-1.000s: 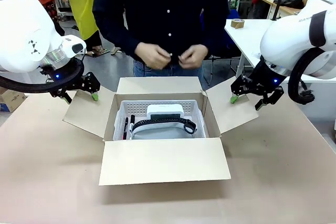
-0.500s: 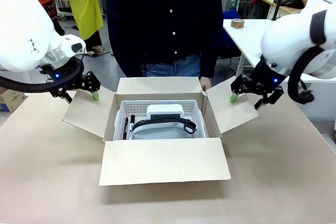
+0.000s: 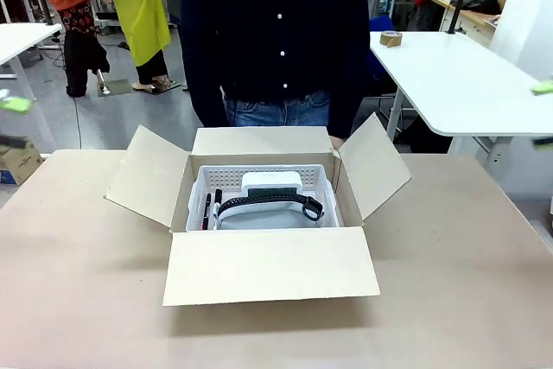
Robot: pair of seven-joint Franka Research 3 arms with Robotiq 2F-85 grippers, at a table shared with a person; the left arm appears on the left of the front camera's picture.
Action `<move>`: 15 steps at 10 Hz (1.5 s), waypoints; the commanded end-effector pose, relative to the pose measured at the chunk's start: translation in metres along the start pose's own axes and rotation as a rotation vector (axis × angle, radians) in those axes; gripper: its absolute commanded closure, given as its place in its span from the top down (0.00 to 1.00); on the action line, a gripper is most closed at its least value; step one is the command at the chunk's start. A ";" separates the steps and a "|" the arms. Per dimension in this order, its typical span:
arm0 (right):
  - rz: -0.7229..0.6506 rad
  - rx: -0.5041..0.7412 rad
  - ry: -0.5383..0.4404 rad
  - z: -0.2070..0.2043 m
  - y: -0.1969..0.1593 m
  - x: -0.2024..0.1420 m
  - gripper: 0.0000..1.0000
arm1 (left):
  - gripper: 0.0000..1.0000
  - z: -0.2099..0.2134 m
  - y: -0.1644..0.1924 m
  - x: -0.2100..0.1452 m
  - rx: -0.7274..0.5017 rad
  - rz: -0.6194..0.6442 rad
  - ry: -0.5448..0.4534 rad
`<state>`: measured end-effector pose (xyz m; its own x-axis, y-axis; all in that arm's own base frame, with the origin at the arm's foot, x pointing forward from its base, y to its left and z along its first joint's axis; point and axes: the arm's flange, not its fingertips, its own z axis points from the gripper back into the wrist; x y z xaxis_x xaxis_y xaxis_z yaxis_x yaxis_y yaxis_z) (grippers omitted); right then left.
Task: Pack the gift set into the box.
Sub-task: Lift both hands away from the flaps of the Package Box, then press and hold the closed box until the human finishes sealing it.
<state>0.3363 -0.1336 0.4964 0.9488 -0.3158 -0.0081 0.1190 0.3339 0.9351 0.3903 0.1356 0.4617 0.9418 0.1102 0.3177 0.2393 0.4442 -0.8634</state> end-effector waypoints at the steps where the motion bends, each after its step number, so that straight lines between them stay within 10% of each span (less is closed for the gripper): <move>1: -0.161 0.129 -0.075 0.007 -0.071 0.014 1.00 | 1.00 -0.010 0.088 0.013 -0.519 0.264 0.017; 2: -0.230 0.095 -0.132 0.002 -0.086 0.018 1.00 | 1.00 -0.012 0.103 0.017 -0.526 0.455 -0.053; 3: -0.094 0.080 -0.030 0.019 -0.042 -0.004 1.00 | 1.00 0.013 0.043 -0.017 -0.156 0.054 -0.034; 15: -0.094 0.080 -0.030 0.019 -0.042 -0.004 1.00 | 1.00 0.013 0.043 -0.017 -0.156 0.054 -0.034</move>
<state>0.3212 -0.1645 0.4621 0.9250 -0.3690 -0.0906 0.1896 0.2417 0.9516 0.3839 0.1645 0.4236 0.9470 0.1593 0.2788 0.2257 0.2871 -0.9309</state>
